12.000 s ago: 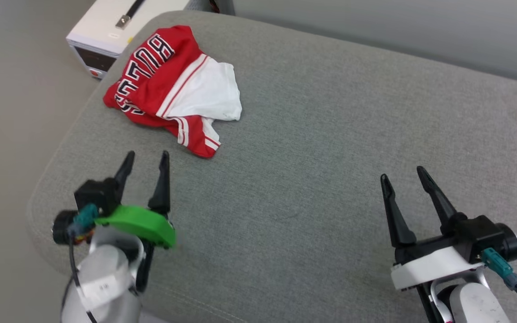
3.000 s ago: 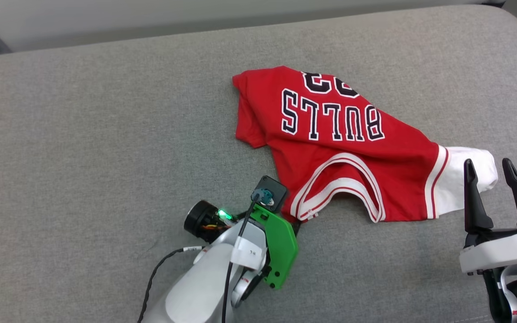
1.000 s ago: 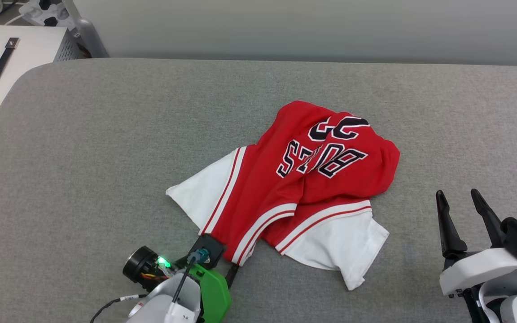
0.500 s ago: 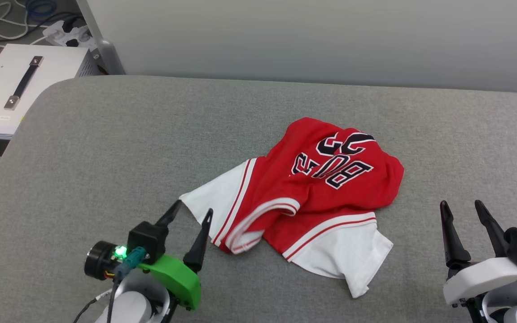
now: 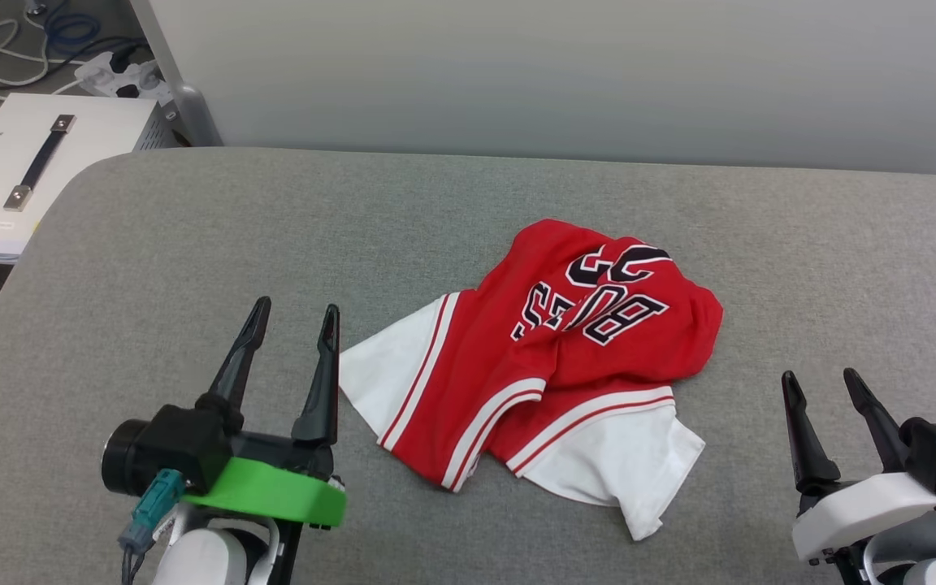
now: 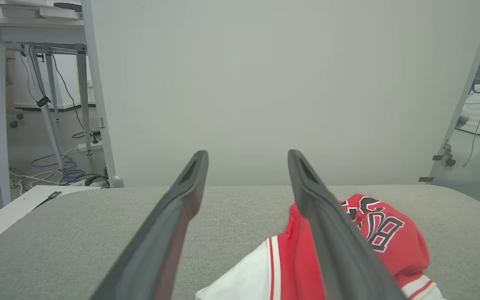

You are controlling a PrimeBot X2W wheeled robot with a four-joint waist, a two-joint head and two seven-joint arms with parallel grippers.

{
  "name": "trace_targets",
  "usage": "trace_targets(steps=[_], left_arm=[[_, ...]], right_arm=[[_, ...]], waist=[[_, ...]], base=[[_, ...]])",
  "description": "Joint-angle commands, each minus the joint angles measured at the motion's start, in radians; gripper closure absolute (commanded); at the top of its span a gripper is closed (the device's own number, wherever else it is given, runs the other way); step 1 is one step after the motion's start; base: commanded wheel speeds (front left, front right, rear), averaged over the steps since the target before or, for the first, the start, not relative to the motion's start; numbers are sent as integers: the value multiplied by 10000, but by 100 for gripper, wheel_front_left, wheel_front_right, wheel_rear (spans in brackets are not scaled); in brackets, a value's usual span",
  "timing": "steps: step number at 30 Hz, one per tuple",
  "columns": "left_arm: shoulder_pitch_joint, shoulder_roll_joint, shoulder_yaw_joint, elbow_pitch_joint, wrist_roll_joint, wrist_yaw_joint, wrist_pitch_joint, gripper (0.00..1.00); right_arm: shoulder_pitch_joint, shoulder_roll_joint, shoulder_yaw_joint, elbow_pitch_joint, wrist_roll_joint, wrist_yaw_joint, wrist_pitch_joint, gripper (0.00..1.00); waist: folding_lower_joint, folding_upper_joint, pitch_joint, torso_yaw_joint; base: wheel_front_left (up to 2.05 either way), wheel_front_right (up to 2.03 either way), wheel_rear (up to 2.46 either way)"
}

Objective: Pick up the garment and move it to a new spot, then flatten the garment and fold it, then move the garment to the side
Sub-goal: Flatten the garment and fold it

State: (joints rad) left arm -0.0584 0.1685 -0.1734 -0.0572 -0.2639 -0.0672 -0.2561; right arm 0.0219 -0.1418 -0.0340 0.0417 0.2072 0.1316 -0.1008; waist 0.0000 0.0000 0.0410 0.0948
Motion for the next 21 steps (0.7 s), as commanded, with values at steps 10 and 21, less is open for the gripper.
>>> trace_targets(steps=[10, 21], left_arm=[[12, -671, 661, 259, 816, -518, -56, 0], [-463, -1028, 565, 601, 1040, -614, -56, 0]], right_arm=[[-43, -1179, 1255, -753, 791, -9, 2756, 0], [-1222, -2131, 2104, -793, 2218, -9, 7306, 0]], waist=[[0, 0, 596, 207], [0, 0, 1347, 996]], base=[[0, 0, 0], [0, 0, 0]])
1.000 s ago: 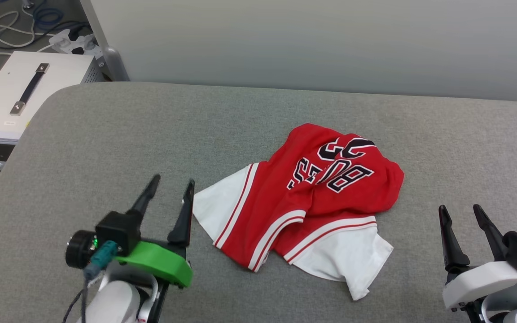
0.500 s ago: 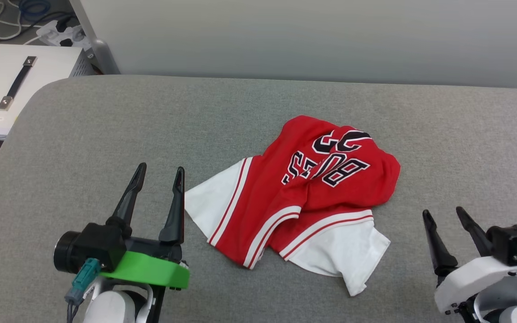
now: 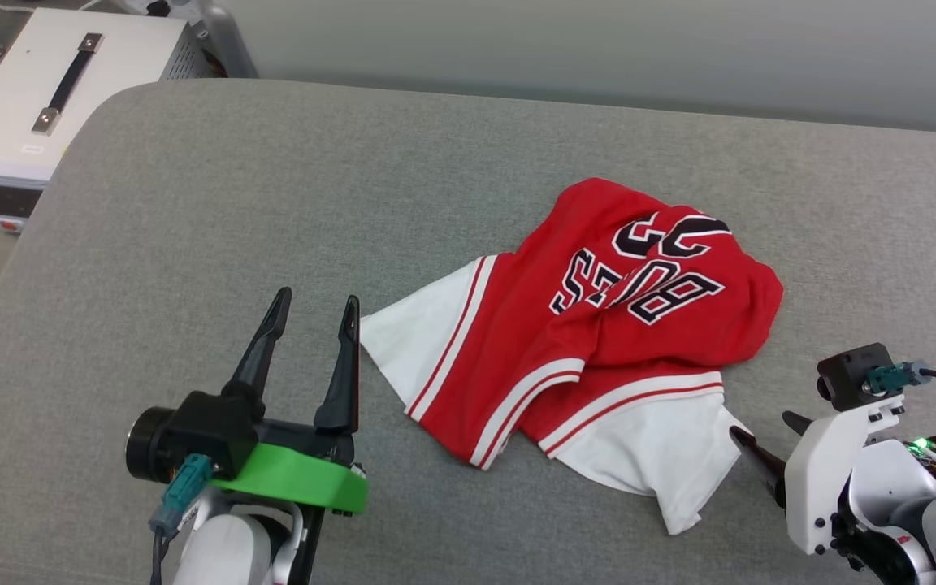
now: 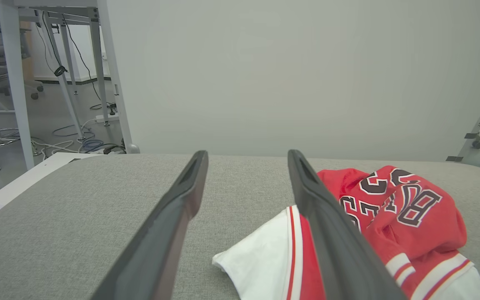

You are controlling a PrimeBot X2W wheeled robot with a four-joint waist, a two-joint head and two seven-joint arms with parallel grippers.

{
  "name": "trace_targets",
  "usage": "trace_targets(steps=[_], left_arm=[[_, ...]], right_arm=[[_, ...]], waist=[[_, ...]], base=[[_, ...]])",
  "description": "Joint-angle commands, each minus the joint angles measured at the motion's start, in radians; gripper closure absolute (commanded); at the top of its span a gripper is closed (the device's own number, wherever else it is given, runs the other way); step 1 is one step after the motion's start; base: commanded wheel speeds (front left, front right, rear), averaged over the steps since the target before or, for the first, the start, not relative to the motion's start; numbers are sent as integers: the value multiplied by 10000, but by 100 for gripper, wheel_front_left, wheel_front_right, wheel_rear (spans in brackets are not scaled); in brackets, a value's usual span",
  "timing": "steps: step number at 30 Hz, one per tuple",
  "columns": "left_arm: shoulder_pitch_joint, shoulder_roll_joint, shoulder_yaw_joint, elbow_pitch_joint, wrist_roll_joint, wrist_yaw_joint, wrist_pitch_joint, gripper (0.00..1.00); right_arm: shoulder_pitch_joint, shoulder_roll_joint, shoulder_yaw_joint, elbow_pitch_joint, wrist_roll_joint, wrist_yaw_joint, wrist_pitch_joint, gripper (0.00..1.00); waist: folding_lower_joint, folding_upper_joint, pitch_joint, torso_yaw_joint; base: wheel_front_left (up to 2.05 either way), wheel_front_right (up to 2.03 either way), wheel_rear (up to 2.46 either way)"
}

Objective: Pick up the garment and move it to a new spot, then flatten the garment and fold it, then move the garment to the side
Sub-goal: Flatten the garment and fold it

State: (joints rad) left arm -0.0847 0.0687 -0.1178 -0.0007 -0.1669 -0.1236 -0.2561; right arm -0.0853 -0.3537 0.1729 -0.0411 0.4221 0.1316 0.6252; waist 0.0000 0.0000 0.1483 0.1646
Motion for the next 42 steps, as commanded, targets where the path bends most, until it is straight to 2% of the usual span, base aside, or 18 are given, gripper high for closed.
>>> trace_targets(steps=[1, 5, 13, 14, 15, 16, 20, 22, 26, 32, 33, 37, 42], left_arm=[[-236, -48, -21, 47, 73, -54, -56, 0], [-366, -109, -120, 92, 92, -63, -56, 0], [-459, -163, -168, 101, 72, -68, -56, 0], [-455, -165, -165, 104, 68, -68, -57, 0], [-454, -168, -158, 106, 63, -69, -57, 0], [-453, -170, -151, 109, 59, -69, -57, 0], [-468, -177, -147, 184, 56, -69, -57, 0], [-465, -179, -203, 222, 50, -70, -57, 0], [-511, -182, -274, 240, 34, -70, -57, 0], [-703, -183, -423, 222, -12, -70, -57, 0], [-834, -184, -483, 188, -32, -70, -57, 0], [-962, -184, -573, 215, -60, -70, -57, 0], [-1084, -184, -653, 270, -84, -70, -57, 0]], right_arm=[[-243, -23, 74, 129, 111, -9, 205, 0], [-595, -165, 393, 574, 31, -9, 714, 0], [-782, -145, 425, 1391, -377, -9, 1015, 0], [-777, -143, 387, 1464, -414, -9, 1045, 13], [-774, -179, 370, 1520, -475, -9, 1071, 67], [-775, -235, 382, 1531, -508, -9, 1067, 100], [-771, -636, 303, 1441, -428, -9, 998, 100], [-788, -1100, 387, 1295, -441, -9, 975, 100], [-953, -2461, 859, 1004, -256, -9, 1059, 100], [-1501, -4871, 1375, 1025, 291, -9, 963, 100], [-1913, -6017, 1809, 1268, 528, -9, 764, 100], [-2623, -7150, 2563, 1727, 581, -9, 386, 100], [-3595, -7820, 3799, 2451, 265, -9, -241, 100]], waist=[[0, 0, 330, 376], [0, 0, 587, 720], [0, 0, 870, 1115], [0, 0, 883, 1124], [0, 0, 897, 1127], [0, 0, 900, 1123], [0, 0, 813, 1028], [0, 0, 757, 960], [0, 0, 765, 789], [0, 0, 1073, 661], [0, 0, 1292, 685], [0, 0, 1528, 789], [0, 0, 1739, 932]], base=[[0, 0, 0], [0, 0, 0], [0, 0, 0], [0, 0, 0], [0, 0, 0], [0, 0, 0], [0, 0, 0], [0, 0, 0], [0, 0, 0], [0, 0, 0], [0, 0, 0], [0, 0, 0], [0, 0, 0]])
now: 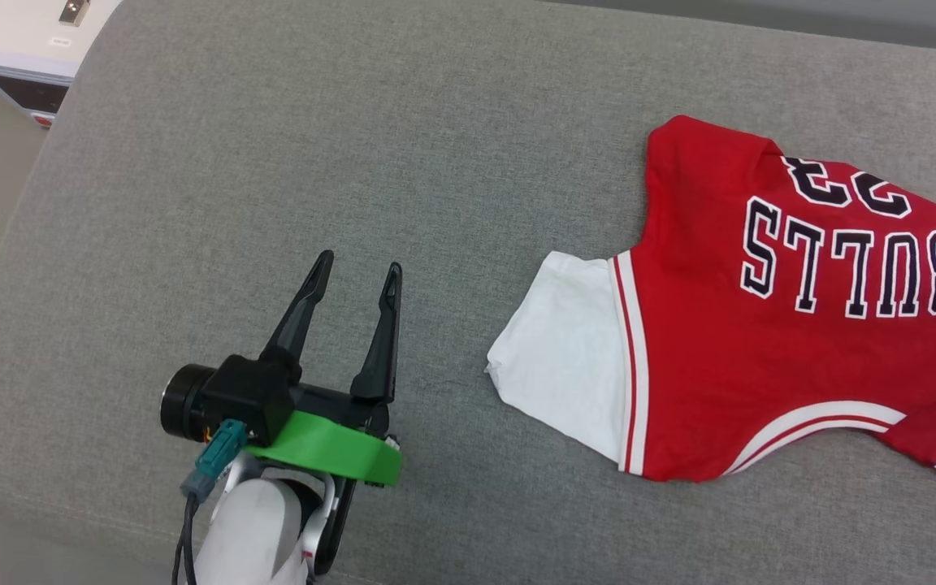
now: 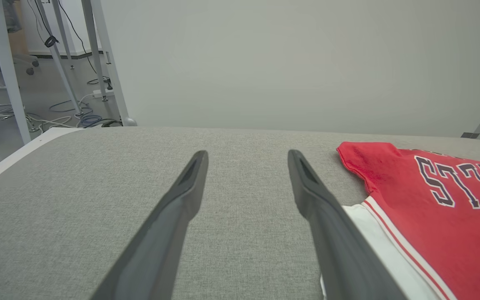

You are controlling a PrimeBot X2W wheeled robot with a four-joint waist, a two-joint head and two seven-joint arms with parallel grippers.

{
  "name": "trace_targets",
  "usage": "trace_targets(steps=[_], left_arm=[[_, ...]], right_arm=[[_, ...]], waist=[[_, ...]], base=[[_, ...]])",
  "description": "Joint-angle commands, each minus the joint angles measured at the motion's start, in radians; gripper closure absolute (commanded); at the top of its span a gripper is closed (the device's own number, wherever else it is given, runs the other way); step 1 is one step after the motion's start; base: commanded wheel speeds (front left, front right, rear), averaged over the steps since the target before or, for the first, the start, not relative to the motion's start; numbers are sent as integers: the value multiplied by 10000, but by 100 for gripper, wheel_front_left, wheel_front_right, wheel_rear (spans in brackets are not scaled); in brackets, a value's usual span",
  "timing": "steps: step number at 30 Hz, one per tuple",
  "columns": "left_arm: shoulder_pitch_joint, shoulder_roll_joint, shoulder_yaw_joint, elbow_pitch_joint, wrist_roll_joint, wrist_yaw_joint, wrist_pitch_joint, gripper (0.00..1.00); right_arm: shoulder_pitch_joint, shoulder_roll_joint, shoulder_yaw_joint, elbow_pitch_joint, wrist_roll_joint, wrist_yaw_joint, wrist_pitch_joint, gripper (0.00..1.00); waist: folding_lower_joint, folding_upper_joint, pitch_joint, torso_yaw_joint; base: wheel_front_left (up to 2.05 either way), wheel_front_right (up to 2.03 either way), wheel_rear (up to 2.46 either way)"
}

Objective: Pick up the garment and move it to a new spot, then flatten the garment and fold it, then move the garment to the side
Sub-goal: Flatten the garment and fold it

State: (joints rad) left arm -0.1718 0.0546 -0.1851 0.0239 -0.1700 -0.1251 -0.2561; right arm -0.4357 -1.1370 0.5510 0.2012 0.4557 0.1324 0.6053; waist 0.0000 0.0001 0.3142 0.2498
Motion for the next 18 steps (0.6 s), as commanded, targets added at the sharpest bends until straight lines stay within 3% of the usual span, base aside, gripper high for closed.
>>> trace_targets(steps=[1, 2, 3, 4, 13, 18], left_arm=[[-238, -42, 1, 38, -58, -55, -57, 0], [-255, -42, -13, 51, -63, -55, -57, 0], [-266, -42, -24, 65, -68, -55, -57, 0], [-267, -42, -28, 74, -70, -55, -57, 0], [-59, 34, -59, 347, 259, -55, -57, 0], [188, 16, 22, 465, 62, -55, -57, 0]], right_arm=[[-321, -2, 288, 229, -167, -17, -217, 100], [-495, 51, 458, 436, -196, -17, -351, 100], [-694, 155, 649, 689, -228, -17, -545, 64], [-850, 265, 756, 896, -250, -17, -748, 0], [-1397, 1648, 1366, 2605, -203, -17, -2637, 0], [-1333, 2800, 214, 3156, 589, -17, -4295, 0]], waist=[[0, -1, 116, 111], [0, -1, 128, 129], [0, -1, 132, 141], [0, -1, 129, 143], [0, -1, -549, -318], [0, -1, -1216, -798]], base=[[0, 0, 0], [0, 0, 0], [0, 0, 0], [0, 0, 0], [0, 0, 0], [0, 0, 0]])
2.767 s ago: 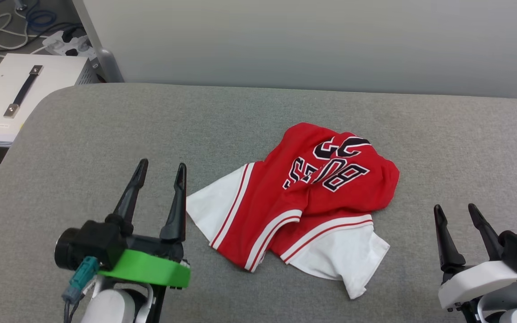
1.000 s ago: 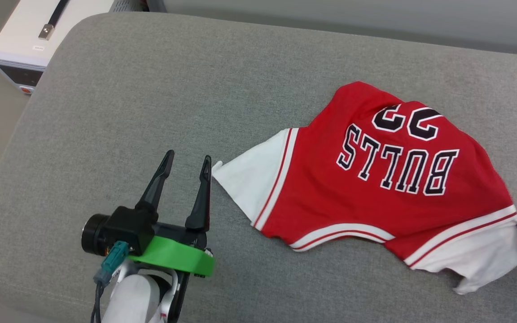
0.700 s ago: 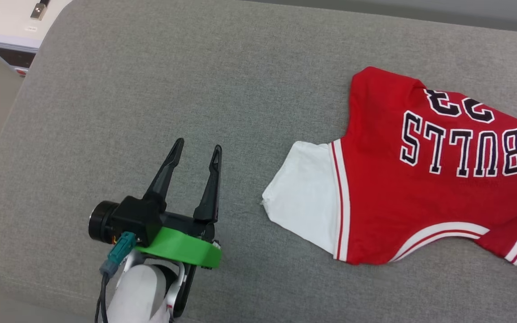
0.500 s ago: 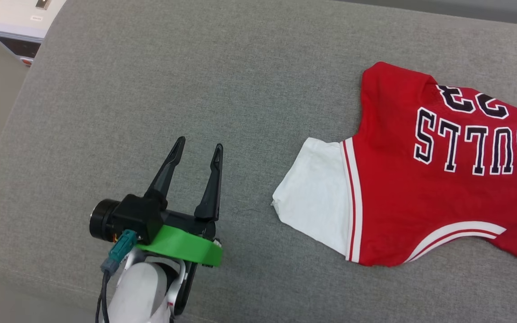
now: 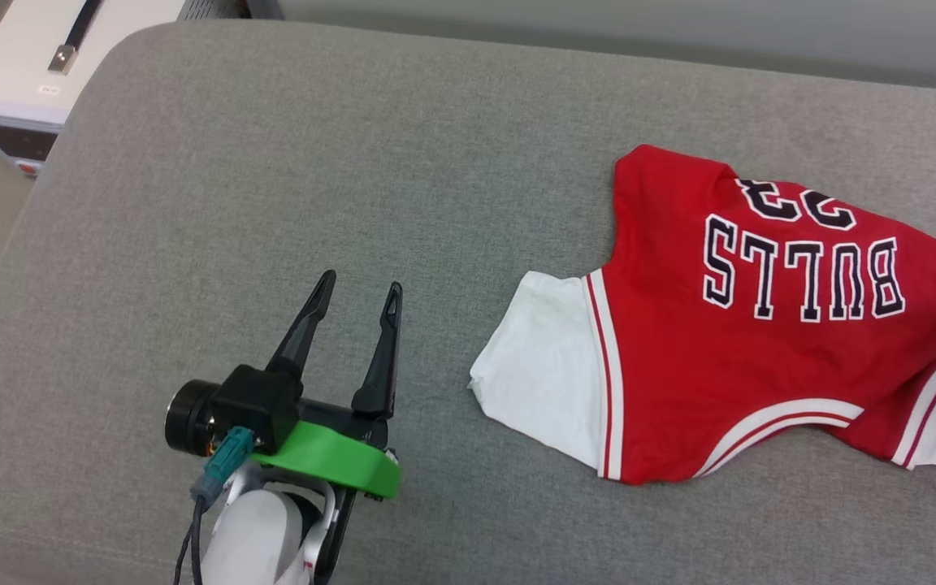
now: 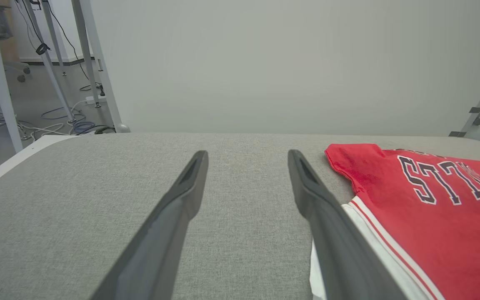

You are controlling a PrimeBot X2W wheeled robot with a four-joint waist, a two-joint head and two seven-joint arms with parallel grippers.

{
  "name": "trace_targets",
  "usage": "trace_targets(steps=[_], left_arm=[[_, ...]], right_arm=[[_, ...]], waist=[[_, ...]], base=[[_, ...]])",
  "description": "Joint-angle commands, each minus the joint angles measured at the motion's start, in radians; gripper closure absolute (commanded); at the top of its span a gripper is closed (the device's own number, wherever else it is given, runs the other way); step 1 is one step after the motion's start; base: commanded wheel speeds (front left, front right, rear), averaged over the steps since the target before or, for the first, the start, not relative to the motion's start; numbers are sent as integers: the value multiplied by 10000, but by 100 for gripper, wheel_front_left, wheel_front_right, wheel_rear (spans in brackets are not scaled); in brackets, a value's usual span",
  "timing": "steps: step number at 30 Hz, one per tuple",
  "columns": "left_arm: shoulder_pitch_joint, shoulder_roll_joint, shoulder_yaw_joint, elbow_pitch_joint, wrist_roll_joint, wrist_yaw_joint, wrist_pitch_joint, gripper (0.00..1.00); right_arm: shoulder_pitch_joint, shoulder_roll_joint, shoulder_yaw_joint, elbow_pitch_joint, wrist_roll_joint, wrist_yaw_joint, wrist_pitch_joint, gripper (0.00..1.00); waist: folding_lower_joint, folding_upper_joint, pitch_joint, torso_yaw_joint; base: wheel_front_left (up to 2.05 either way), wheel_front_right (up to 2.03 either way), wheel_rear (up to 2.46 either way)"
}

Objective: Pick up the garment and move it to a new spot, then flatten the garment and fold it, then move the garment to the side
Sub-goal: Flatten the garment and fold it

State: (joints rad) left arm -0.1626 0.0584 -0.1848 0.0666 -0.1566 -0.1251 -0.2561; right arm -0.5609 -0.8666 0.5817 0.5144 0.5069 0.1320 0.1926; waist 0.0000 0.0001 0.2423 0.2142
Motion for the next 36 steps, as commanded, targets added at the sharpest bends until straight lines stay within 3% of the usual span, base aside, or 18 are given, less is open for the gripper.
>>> trace_targets(steps=[1, 5, 12, 18, 23, 24, 29, 36], left_arm=[[137, -25, 39, 48, -158, -55, -57, 0], [287, -29, 147, 57, -398, -55, -57, 0], [602, 22, 176, 80, -652, -55, -57, 0], [817, 16, -12, 228, -908, -55, -57, 0], [940, 60, -221, 520, -1101, -55, -57, 0], [640, 384, -554, 876, -1128, -55, -57, 0], [146, 723, -983, 1218, -1143, -55, 654, 0], [-188, 859, -1278, 995, -1108, 696, 4483, 0]], right_arm=[[-36, 263, -336, 57, 141, -13, -505, 0], [324, 1014, -1599, -18, 273, -13, -1860, 0], [1852, 2791, -4223, -1251, -196, -13, -3590, 0], [3859, 4679, -5897, -2985, -1063, -13, -4159, 0], [5146, 6031, -6580, -4213, -1718, -13, -4264, 0], [5540, 6582, -6760, -5056, -2121, -13, -3909, 0], [5586, 6508, -6938, -5323, -2194, -13, -3729, 0], [5696, 6447, -6826, -5421, -2499, -13, -3560, 0]], waist=[[0, -1, -615, -520], [0, -1, -1014, -840], [0, -1, -1357, -1281], [0, -1, -1469, -1429], [0, -1, -1493, -1490], [0, -1, -1365, -1583], [0, -1, -1214, -1646], [0, -1, -845, -1868]], base=[[0, 0, 0], [0, 0, 0], [0, 0, 0], [0, 0, 0], [0, 0, 0], [0, 0, 0], [0, 0, 0], [0, 0, 0]])
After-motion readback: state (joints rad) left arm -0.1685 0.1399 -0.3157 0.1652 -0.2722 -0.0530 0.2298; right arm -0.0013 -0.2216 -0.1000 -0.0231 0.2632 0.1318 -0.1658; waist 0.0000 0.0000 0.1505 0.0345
